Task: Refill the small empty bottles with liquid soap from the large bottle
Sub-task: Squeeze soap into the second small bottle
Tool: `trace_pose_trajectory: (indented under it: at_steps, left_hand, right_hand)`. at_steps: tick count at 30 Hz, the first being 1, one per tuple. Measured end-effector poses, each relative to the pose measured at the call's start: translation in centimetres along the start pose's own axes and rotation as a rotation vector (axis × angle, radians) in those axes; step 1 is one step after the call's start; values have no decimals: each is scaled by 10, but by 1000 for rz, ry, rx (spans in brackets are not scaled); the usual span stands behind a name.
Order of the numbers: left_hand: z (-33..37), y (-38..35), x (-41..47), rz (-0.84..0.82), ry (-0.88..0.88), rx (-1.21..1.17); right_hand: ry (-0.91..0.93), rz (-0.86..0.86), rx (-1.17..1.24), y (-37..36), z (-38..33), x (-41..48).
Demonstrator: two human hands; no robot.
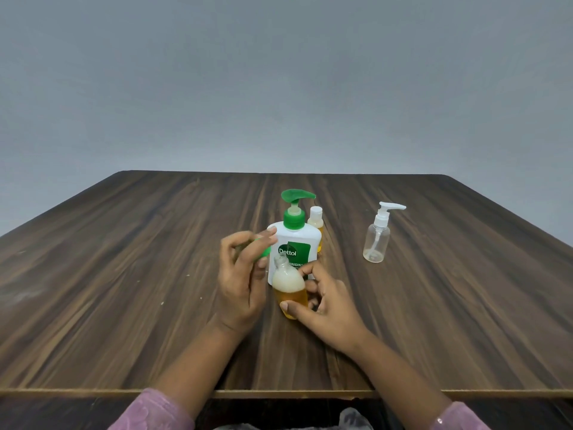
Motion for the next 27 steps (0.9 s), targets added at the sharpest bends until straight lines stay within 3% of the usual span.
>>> trace_pose_trajectory:
  at_steps: [7,20,24,27]
  left_hand:
    - [-1,-2,-3,44,50,-109]
    - [2,-6,-11,-91,213,-233]
    - [5,-5,-6,-67,279,-323]
    - [4,-6,-5,-58,254,-262]
  right_hand:
    - [29,-36,-21,0,-1,1]
    - [67,-27,13,1,1,1]
    - [79,-21,-1,1,3,0]
    - [80,-25,-15,0,3,0]
Point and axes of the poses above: each hand's wrist, its own x-axis towards the middle knuckle, its own y-axis out of the back of the hand, z = x × y, the point moved 1 cm from there along x, towards the middle knuckle, and after that the axes turned 9 degrees about -x, right-handed, at the moved point
